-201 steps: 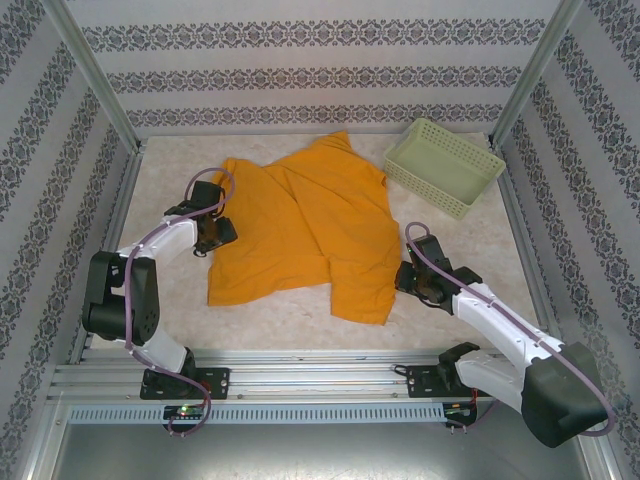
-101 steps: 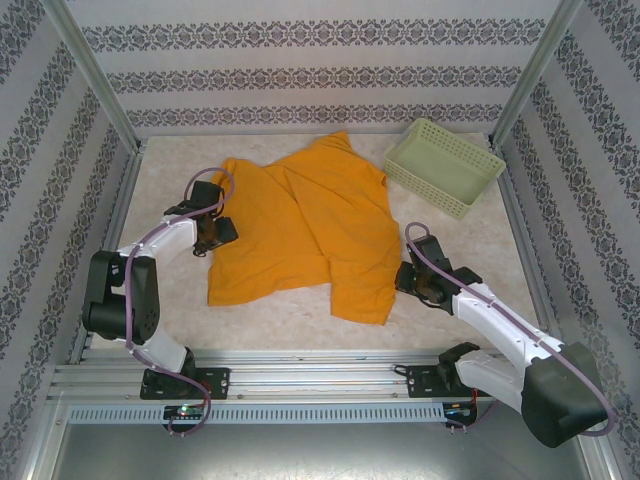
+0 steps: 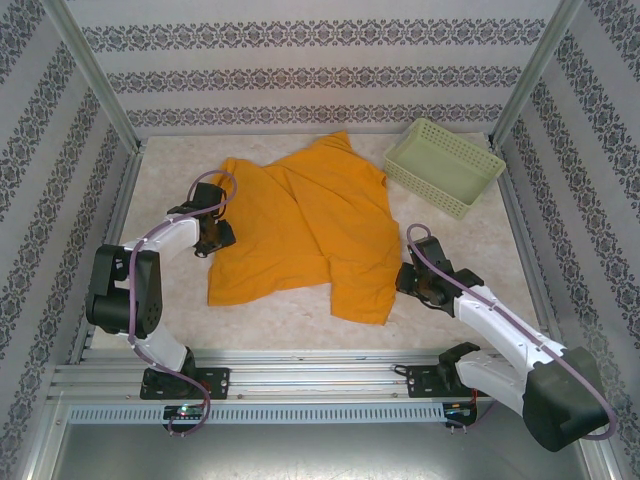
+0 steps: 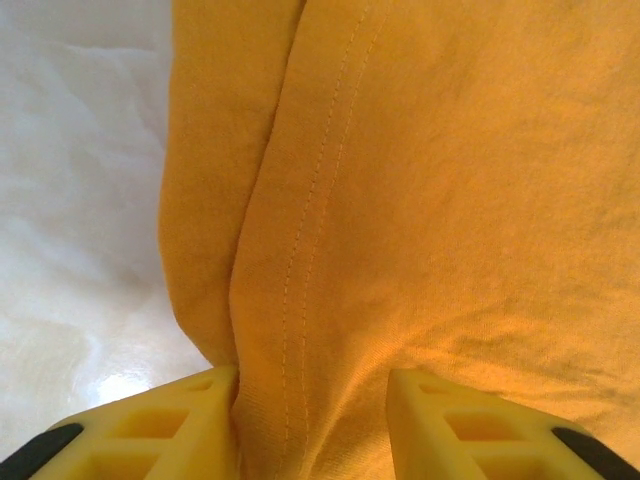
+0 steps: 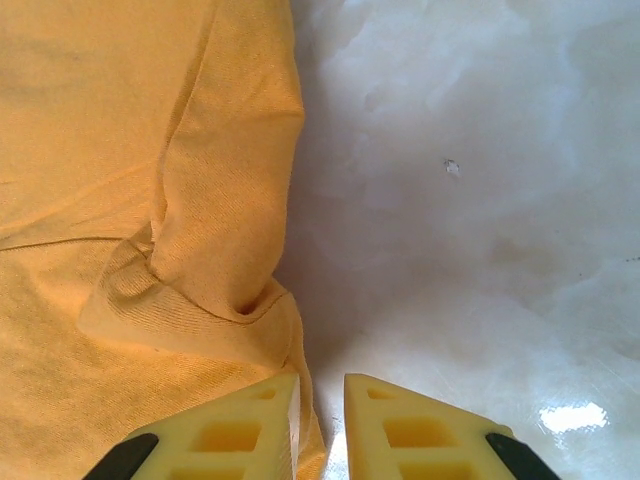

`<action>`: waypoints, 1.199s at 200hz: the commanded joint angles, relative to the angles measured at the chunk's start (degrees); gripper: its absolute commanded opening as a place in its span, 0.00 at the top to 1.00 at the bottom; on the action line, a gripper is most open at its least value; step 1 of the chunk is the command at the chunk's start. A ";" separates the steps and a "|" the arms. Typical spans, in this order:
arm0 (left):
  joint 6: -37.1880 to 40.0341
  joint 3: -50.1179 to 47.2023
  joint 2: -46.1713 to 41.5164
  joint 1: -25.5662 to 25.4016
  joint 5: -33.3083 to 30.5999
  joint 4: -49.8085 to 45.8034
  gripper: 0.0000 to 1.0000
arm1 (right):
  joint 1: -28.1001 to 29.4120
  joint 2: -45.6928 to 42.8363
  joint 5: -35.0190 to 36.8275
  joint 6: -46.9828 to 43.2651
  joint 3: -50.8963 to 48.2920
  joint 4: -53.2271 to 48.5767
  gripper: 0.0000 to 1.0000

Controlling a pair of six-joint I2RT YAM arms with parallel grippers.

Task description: Fold the inside-out t-shirt

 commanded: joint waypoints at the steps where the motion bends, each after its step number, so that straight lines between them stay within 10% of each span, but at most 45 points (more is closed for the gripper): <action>1: 1.71 1.19 -2.25 -0.34 -3.06 -0.95 0.59 | -0.32 0.14 -0.43 -0.50 -0.67 -0.70 0.81; 160: 1.60 2.12 -0.46 -2.13 -3.38 -2.09 0.57 | -0.44 -0.17 -0.15 -0.68 -0.27 -1.53 0.80; 240: 1.17 1.99 -0.67 -2.04 0.15 -1.32 0.85 | -0.56 -0.68 -0.04 -0.68 -0.46 -2.01 0.79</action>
